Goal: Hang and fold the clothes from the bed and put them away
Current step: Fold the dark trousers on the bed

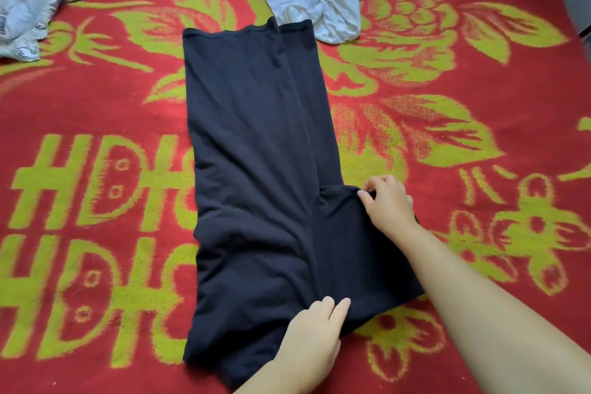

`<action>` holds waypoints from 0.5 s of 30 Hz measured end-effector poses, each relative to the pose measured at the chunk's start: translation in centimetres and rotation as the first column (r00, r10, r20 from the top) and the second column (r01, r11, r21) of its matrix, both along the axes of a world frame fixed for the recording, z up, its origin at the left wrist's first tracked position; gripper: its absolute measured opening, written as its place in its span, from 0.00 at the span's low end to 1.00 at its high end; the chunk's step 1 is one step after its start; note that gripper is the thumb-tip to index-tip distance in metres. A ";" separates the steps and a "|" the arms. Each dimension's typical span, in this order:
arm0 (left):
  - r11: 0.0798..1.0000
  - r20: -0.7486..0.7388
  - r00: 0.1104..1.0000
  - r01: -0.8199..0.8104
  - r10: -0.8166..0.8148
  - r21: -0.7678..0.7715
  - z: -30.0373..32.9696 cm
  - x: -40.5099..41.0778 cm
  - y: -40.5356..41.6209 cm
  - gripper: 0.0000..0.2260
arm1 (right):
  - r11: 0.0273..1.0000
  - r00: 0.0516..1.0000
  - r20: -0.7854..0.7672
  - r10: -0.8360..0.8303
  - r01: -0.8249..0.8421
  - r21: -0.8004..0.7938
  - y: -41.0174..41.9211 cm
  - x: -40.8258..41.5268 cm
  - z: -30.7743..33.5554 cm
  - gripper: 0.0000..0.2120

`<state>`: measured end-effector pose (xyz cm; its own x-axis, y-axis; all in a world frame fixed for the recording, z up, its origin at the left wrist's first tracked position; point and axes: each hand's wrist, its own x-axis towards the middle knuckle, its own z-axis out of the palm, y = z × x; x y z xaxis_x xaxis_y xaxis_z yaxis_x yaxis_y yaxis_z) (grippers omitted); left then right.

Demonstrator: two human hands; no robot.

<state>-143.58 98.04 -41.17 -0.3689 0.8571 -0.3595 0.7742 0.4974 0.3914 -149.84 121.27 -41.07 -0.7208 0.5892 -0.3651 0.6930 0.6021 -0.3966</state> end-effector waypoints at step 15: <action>0.995 0.250 0.967 0.033 -0.055 0.091 -0.7 0.1 -1.6 0.34 | 0.959 0.965 0.081 -0.248 0.233 0.159 1.8 6.5 -1.8 0.32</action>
<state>-143.48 96.49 -41.88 -0.2369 0.9022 -0.3604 0.6659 0.4209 0.6160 -143.31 123.06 -42.87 -0.5160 0.7929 -0.3242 0.8557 0.4596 -0.2379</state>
